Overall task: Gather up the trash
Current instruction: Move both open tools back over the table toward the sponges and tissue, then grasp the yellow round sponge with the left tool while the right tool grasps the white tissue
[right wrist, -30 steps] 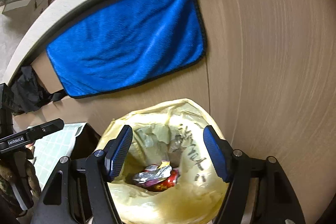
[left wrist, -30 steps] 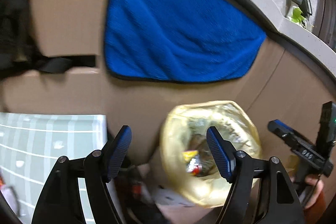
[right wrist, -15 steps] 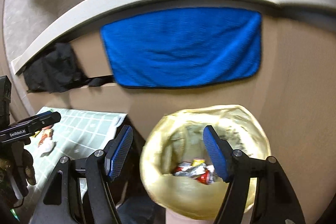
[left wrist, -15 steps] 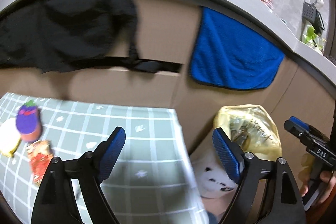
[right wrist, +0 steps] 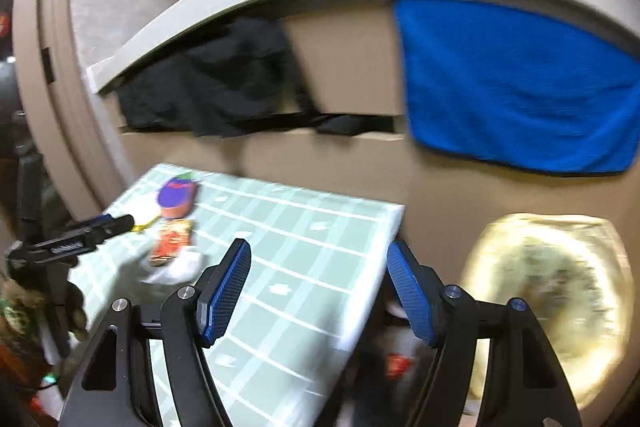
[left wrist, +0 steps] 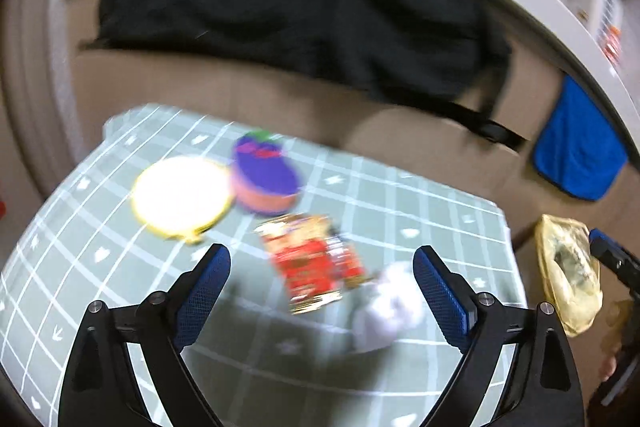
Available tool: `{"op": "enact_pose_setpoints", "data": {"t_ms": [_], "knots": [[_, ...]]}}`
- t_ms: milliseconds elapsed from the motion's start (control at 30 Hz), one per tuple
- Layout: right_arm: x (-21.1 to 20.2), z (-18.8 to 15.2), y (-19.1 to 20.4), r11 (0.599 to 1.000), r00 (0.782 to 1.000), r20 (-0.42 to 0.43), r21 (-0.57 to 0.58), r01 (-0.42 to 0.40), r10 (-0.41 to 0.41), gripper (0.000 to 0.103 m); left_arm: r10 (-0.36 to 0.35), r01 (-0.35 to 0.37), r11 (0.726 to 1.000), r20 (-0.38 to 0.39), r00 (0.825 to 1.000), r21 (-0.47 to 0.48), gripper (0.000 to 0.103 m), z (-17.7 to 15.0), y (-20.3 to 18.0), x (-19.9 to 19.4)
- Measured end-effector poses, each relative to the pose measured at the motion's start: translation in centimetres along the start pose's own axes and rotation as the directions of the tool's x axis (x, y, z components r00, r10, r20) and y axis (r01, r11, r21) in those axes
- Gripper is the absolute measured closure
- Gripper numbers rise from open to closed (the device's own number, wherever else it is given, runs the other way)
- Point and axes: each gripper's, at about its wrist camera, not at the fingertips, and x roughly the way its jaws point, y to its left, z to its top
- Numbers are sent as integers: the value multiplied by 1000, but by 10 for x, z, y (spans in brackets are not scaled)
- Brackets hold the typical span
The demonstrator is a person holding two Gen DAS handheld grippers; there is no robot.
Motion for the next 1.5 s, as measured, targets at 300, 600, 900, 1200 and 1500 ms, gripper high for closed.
{"op": "enact_pose_setpoints", "data": {"t_ms": [300, 600, 900, 1200, 1500], "knots": [[46, 0, 64, 987, 994, -92, -141, -76, 63, 35, -108, 102, 978, -24, 994, -182, 11, 30, 78, 28], [65, -3, 57, 992, 992, -122, -112, -58, 44, 35, 98, -101, 994, -45, 994, -51, 11, 73, 31, 110], [81, -1, 60, 990, 980, -170, -76, -120, 106, 35, 55, -68, 989, -98, 994, -134, 80, 65, 50, 109], [133, -13, 106, 969, 941, -268, -71, -235, 208, 35, 29, -28, 993, 9, 1000, -112, 82, 30, 78, 16], [160, -29, 121, 968, 920, -352, -108, -226, 175, 41, -41, 43, 979, 13, 999, -202, 23, 26, 136, 26]]}}
